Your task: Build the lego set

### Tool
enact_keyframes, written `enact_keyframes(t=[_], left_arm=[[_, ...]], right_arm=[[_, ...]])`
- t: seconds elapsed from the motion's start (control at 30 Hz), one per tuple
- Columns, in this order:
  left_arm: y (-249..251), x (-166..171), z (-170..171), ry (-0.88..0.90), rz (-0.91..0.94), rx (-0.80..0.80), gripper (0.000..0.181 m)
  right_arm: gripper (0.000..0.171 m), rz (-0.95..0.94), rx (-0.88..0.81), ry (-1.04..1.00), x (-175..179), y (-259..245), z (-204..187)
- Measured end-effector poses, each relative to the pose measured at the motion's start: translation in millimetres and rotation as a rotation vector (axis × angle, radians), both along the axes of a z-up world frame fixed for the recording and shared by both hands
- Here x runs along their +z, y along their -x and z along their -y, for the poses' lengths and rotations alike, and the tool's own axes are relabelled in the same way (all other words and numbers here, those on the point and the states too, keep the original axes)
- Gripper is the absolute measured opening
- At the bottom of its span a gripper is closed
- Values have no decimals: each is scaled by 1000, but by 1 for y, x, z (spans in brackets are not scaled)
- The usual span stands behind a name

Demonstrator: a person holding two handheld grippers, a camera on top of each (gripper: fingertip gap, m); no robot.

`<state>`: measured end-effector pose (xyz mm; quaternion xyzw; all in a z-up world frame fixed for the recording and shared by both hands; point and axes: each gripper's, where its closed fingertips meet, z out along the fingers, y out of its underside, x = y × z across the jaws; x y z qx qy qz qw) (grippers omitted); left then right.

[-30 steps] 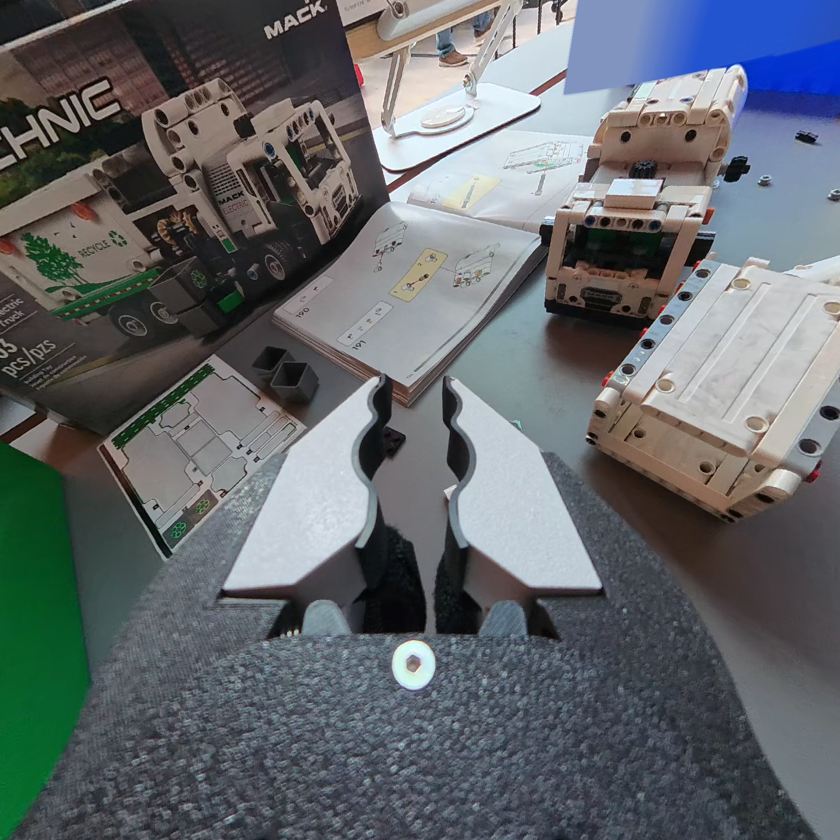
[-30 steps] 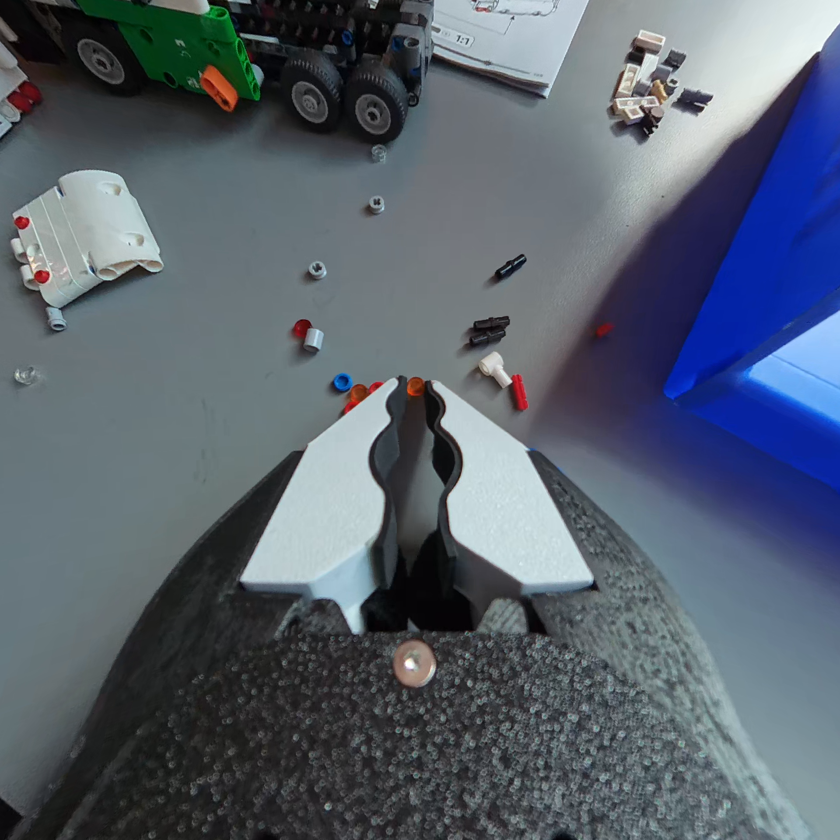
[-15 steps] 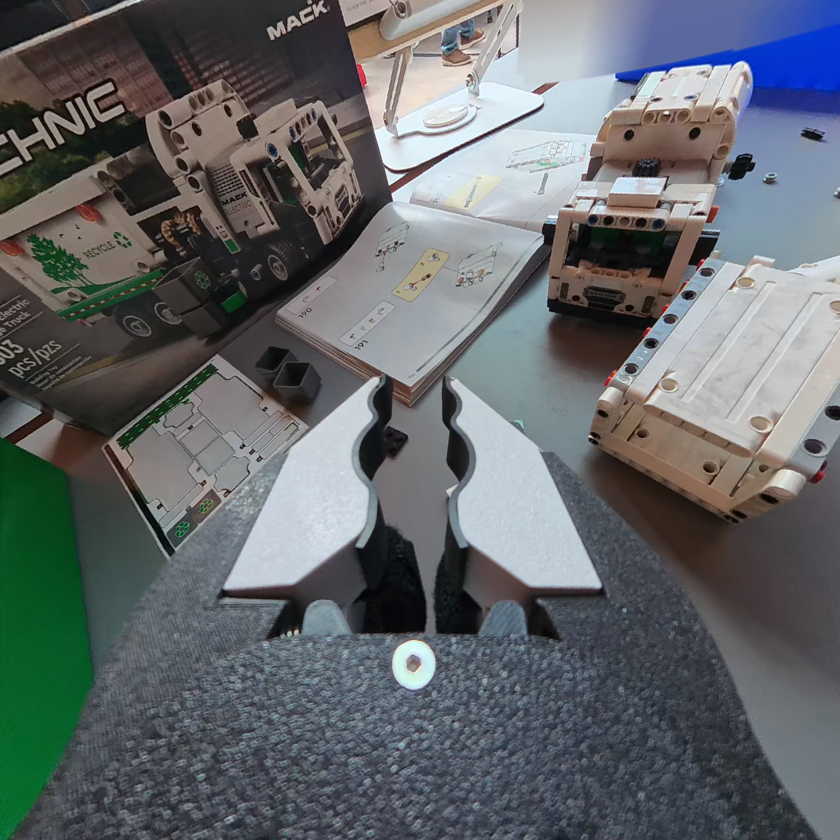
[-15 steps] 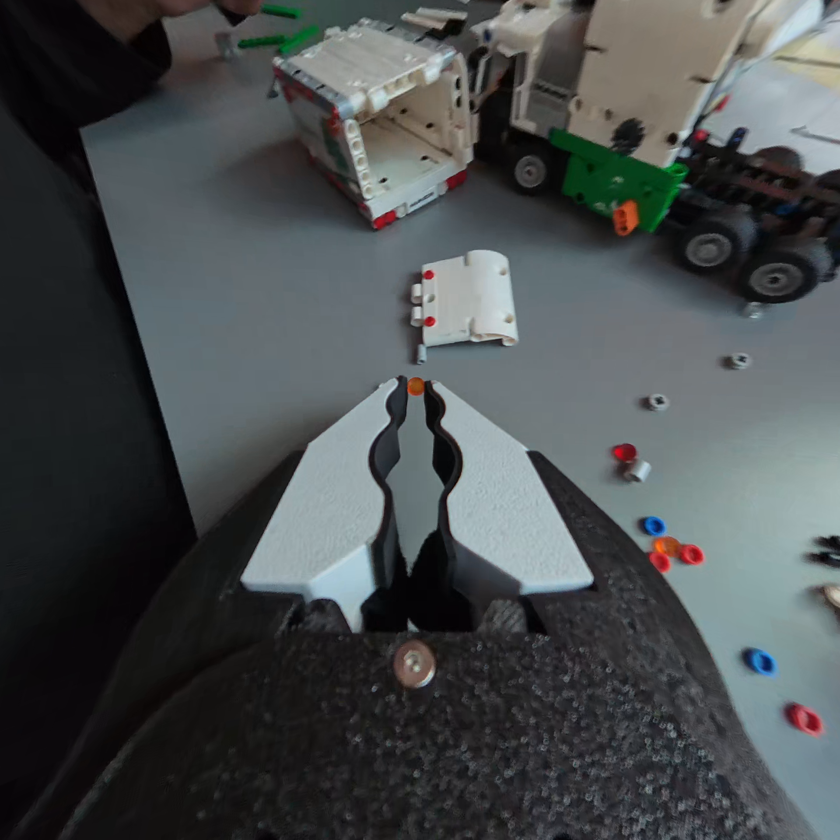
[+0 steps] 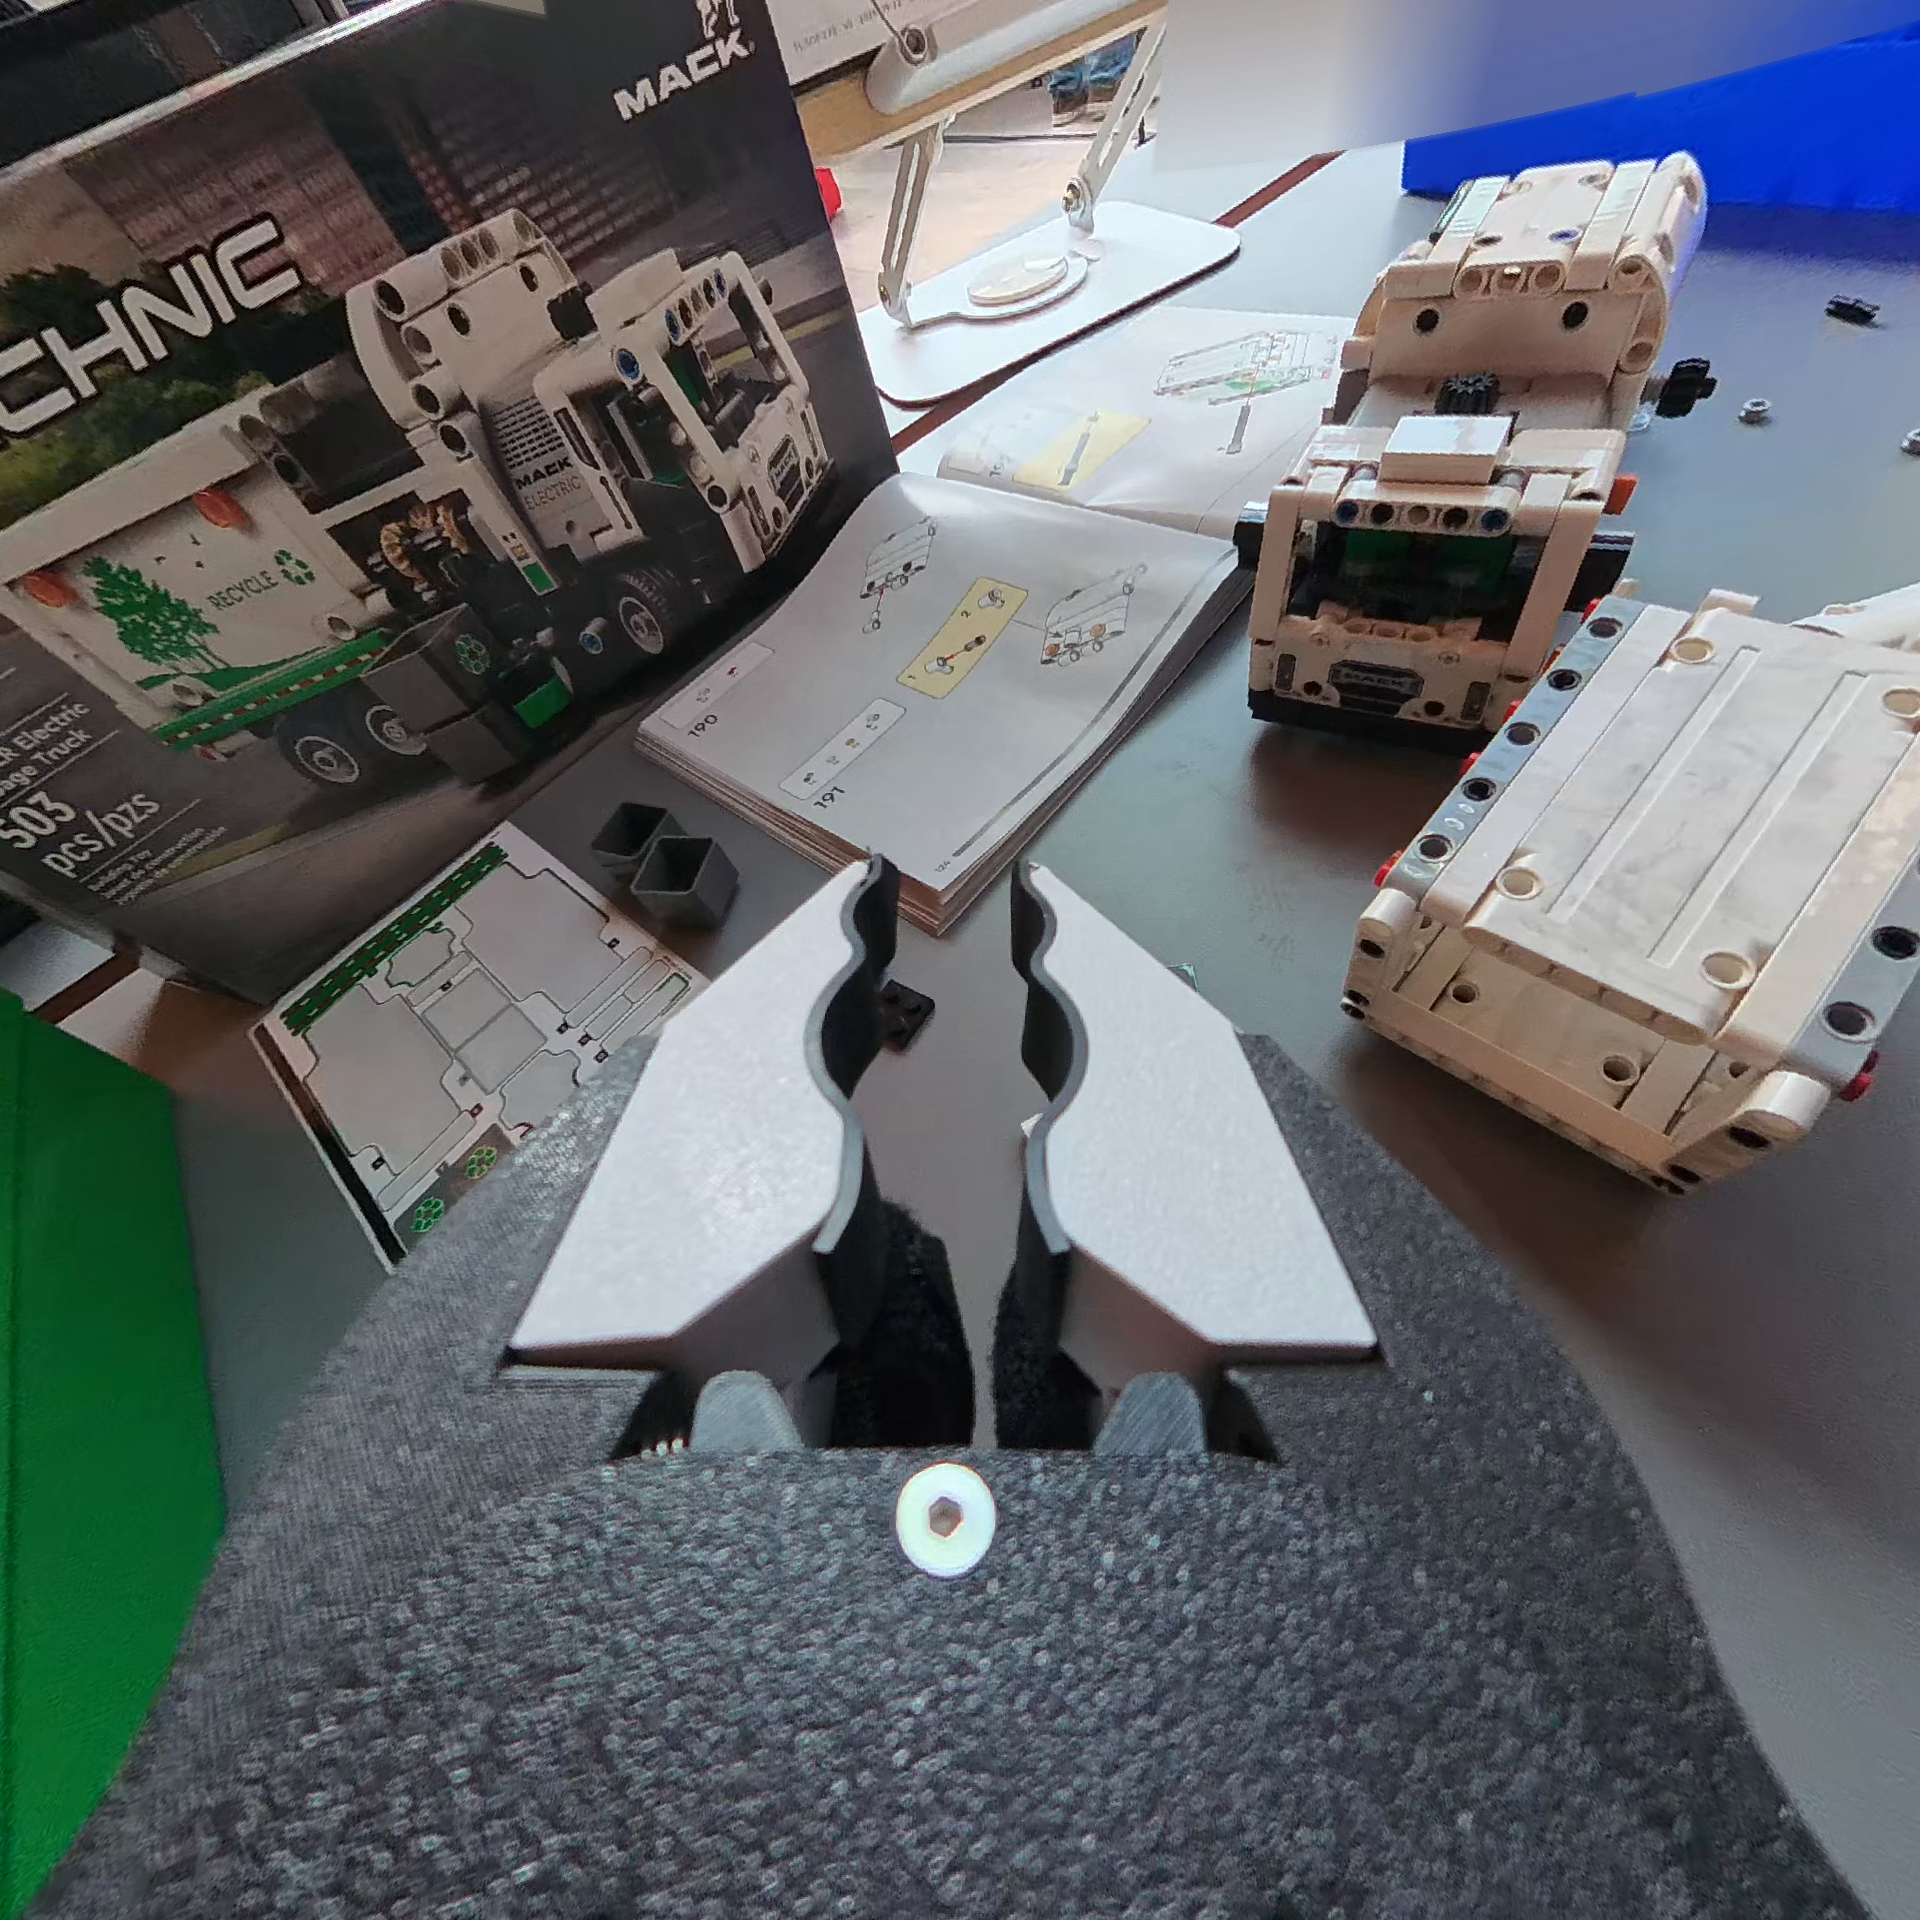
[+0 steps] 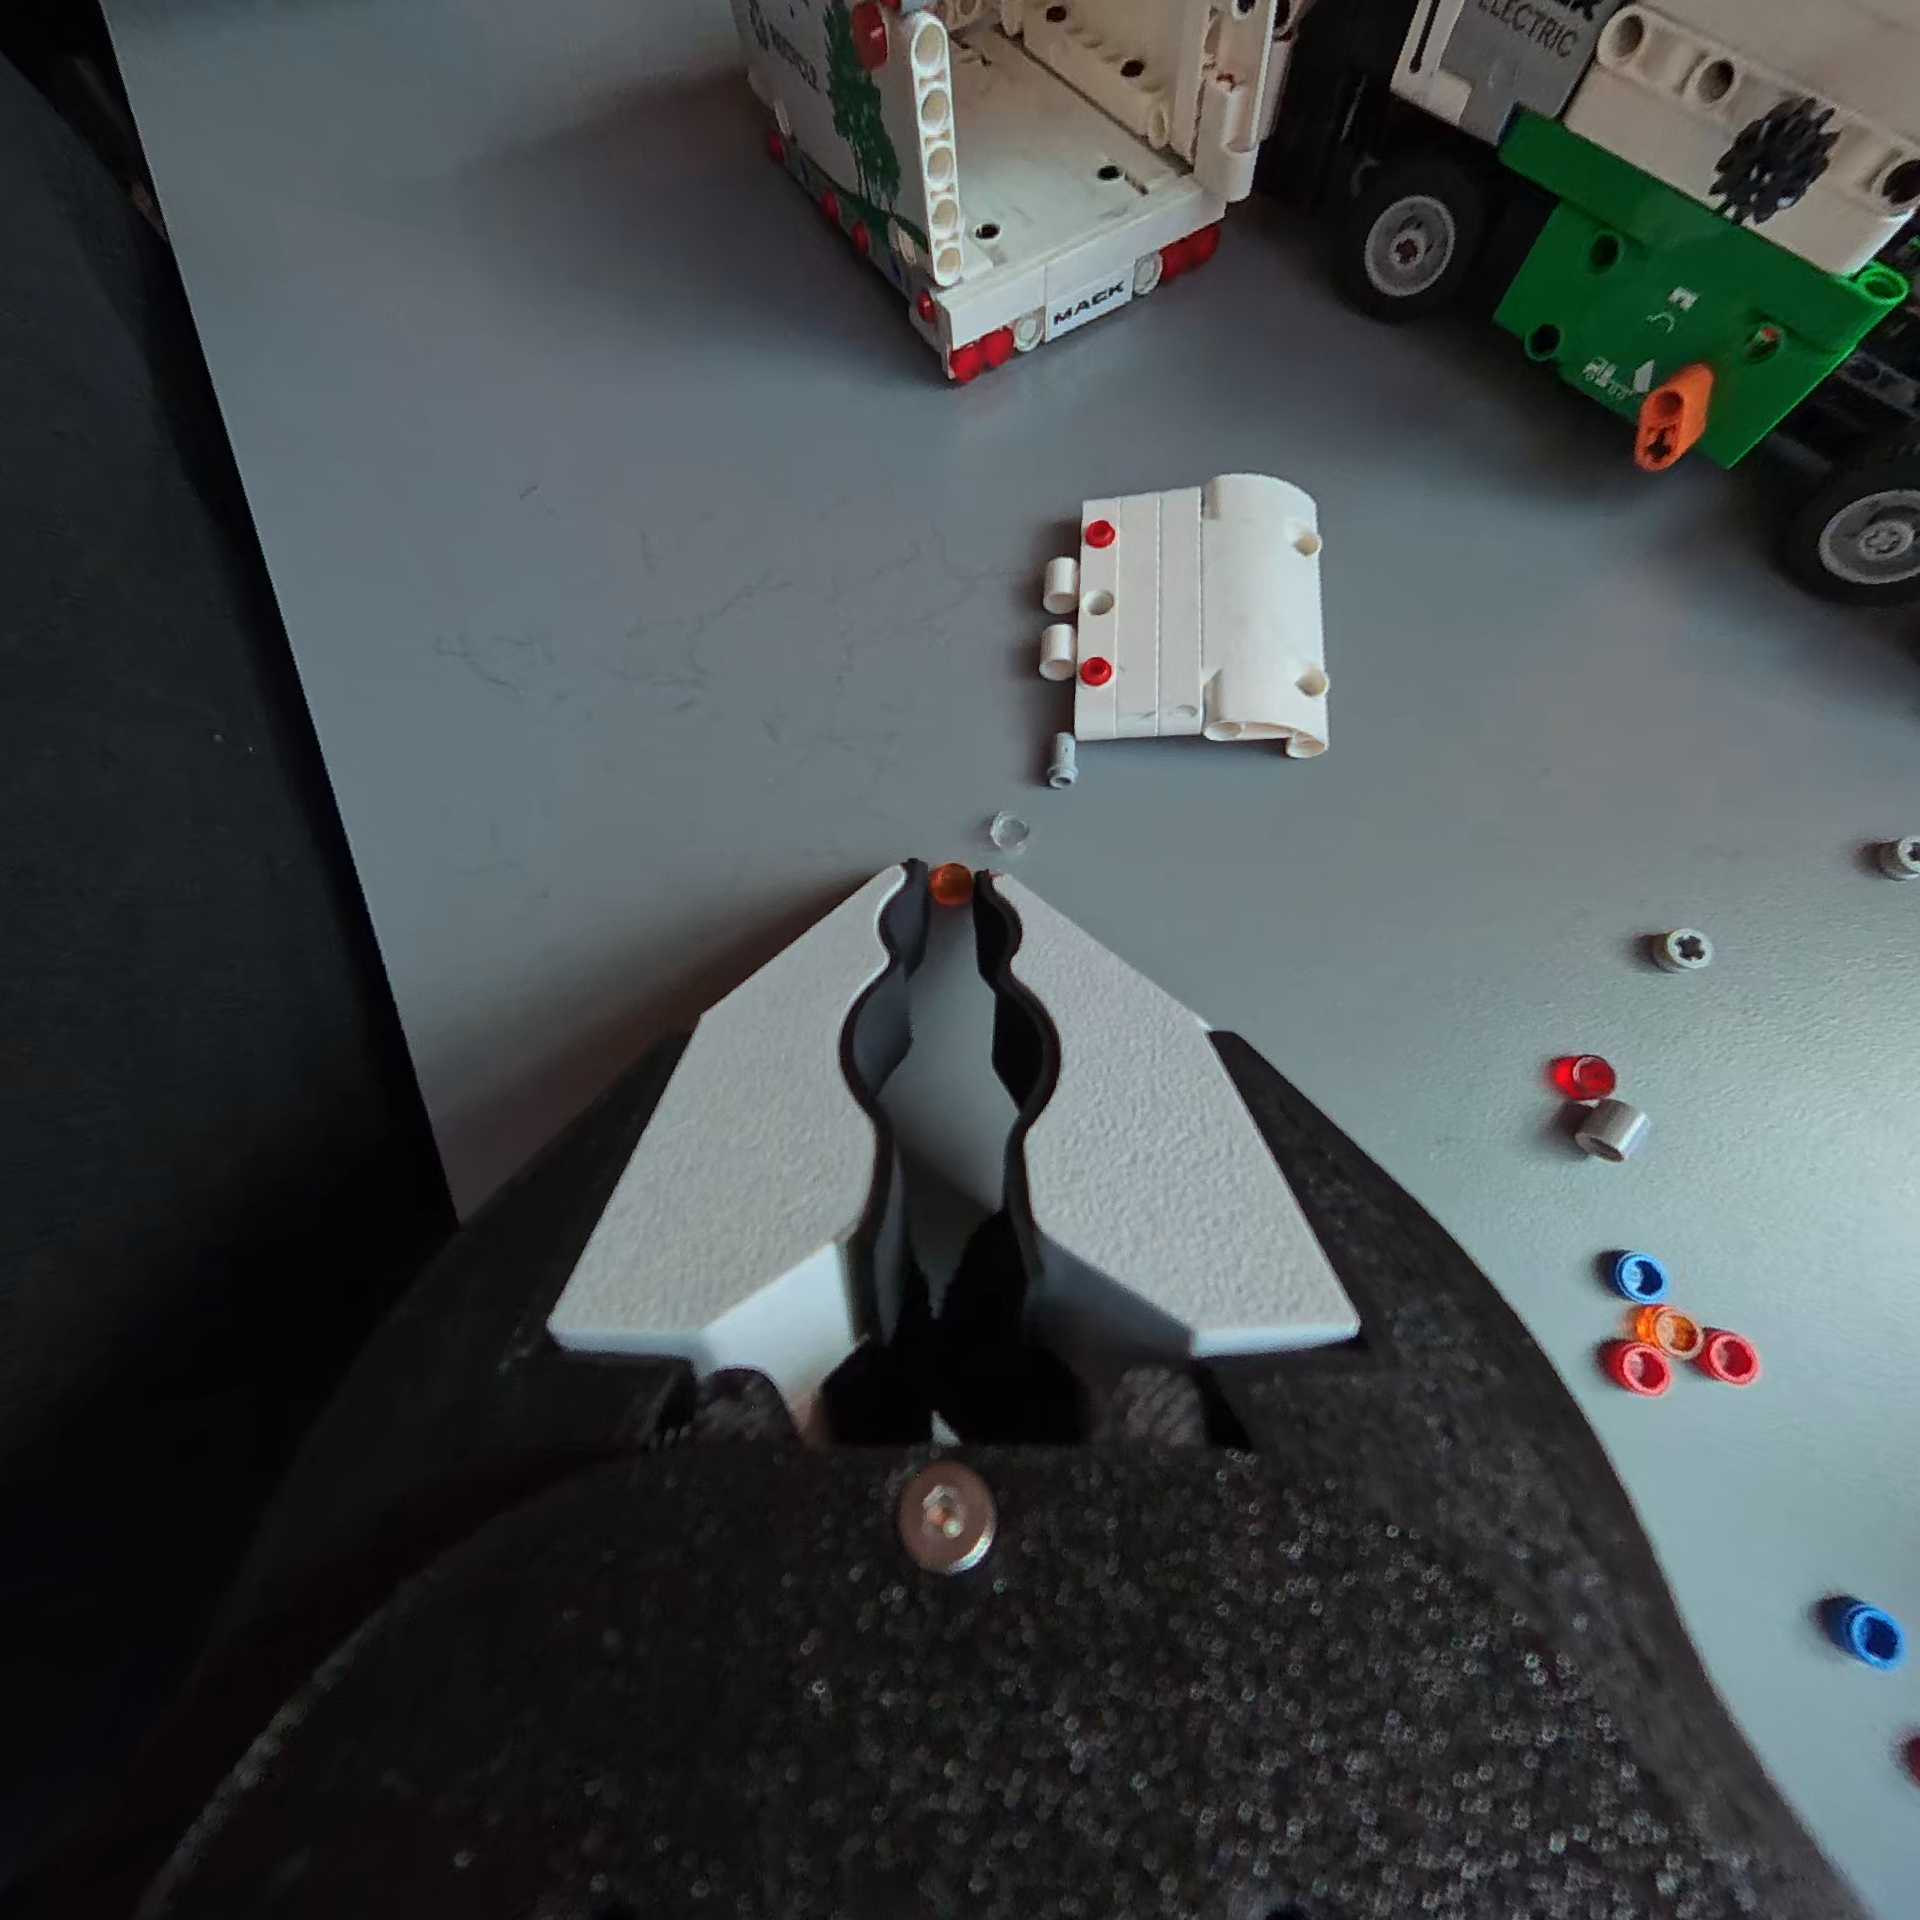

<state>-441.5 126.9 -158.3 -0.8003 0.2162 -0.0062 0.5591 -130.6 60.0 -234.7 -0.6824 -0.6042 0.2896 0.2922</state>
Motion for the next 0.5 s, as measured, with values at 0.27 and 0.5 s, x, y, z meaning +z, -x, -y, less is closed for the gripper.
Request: enact_keyframes(t=[0.27,0.5], left_arm=[[-1,2,1,-7,-2,-5,19],[-1,1,1,-5,-3,-4,19]], right_arm=[[11,-78,-218,-55,20,-33,-45],[11,-17,-539,-126,9,-83,-101]])
